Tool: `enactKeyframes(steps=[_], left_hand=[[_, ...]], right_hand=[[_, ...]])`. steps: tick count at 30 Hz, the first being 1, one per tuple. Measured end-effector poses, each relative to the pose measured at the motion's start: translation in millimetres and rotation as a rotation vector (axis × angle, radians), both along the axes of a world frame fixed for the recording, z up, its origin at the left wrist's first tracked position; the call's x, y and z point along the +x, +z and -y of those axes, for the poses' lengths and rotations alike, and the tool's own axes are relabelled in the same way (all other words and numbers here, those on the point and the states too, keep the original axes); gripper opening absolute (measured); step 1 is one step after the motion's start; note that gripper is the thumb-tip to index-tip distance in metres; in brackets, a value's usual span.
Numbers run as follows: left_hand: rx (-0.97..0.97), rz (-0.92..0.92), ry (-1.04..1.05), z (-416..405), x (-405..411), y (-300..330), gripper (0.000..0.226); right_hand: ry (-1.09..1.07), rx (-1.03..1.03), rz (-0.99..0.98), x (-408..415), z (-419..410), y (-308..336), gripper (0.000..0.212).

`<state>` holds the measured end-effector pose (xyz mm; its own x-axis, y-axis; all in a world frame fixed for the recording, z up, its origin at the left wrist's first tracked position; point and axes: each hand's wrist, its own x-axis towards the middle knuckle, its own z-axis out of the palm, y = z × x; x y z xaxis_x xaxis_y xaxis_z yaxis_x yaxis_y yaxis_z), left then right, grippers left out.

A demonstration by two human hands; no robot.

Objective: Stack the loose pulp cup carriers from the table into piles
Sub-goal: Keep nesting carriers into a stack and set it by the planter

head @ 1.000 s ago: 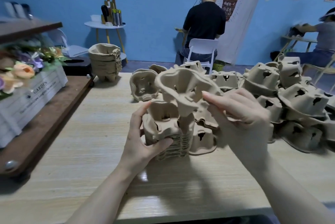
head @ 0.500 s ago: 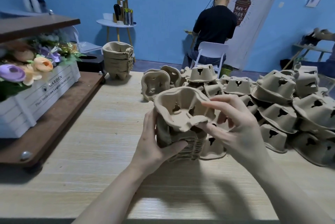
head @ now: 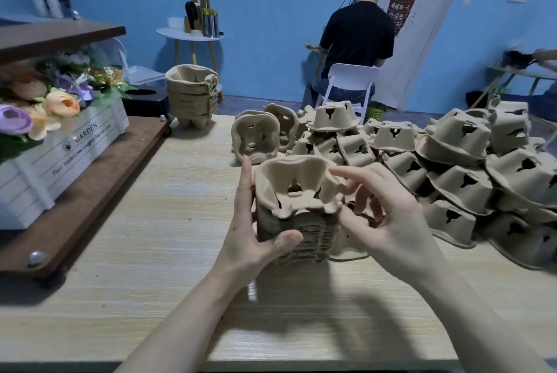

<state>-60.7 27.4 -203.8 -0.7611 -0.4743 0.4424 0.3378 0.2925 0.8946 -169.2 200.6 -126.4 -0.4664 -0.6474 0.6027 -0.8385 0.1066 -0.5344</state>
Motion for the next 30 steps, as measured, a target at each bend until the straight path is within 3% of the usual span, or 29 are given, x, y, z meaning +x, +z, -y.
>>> enactKeyframes(steps=[3, 10, 13, 17, 26, 30], left_hand=[[-0.007, 0.001, -0.015, 1, -1, 0, 0.117], [-0.042, -0.076, -0.003, 2, -4, -2, 0.103], [-0.026, -0.123, 0.007, 2, -4, -1, 0.091], [-0.018, -0.171, 0.014, 0, -5, 0, 0.082], [0.002, -0.163, 0.048, 1, -5, 1, 0.083], [0.01, -0.148, 0.045, 4, -5, 1, 0.083]], right_hand=[[-0.018, -0.014, 0.144, -3, -8, -3, 0.052], [0.071, 0.11, 0.336, -10, -29, -23, 0.041], [-0.016, 0.033, 0.299, -18, -30, -30, 0.026], [-0.264, -0.013, 0.183, -52, -33, -34, 0.033], [-0.367, 0.285, 0.112, -98, -17, -23, 0.019], [-0.39, 0.425, 0.15, -107, -13, -16, 0.025]])
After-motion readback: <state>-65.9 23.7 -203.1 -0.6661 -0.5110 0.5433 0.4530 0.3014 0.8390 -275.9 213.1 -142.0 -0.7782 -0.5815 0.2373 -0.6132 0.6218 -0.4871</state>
